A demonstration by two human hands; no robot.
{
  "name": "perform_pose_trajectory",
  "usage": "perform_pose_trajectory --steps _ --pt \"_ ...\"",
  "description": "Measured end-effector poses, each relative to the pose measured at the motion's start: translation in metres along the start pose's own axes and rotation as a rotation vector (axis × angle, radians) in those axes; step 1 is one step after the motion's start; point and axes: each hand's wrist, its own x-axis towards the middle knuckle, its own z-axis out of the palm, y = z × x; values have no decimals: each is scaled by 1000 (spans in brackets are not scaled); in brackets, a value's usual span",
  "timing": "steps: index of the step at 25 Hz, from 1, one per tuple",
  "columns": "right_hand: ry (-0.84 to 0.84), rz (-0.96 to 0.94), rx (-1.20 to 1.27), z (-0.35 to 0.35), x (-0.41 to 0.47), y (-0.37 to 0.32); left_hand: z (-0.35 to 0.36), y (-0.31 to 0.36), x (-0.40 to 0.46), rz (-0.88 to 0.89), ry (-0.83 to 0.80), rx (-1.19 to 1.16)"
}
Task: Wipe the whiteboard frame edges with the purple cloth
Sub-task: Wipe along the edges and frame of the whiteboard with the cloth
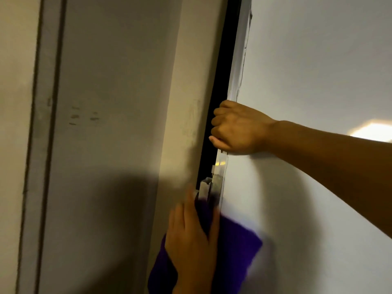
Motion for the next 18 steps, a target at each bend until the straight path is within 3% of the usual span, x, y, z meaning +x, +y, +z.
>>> perform_pose_trajectory --steps 5,8,11,15,18 --pt "-31 -58 72 -10 4 1 16 30 80 -2 25 -61" --pt "-96 -134 65 -21 7 15 23 34 96 -129 -105 -229" --pt "-113 -126 80 -22 6 17 25 34 94 -155 -173 -117" --pt "-126 -75 131 -27 1 10 7 24 83 -150 -297 -285" --pt "-73 -60 114 -30 -3 14 -9 11 67 -120 -544 -483"
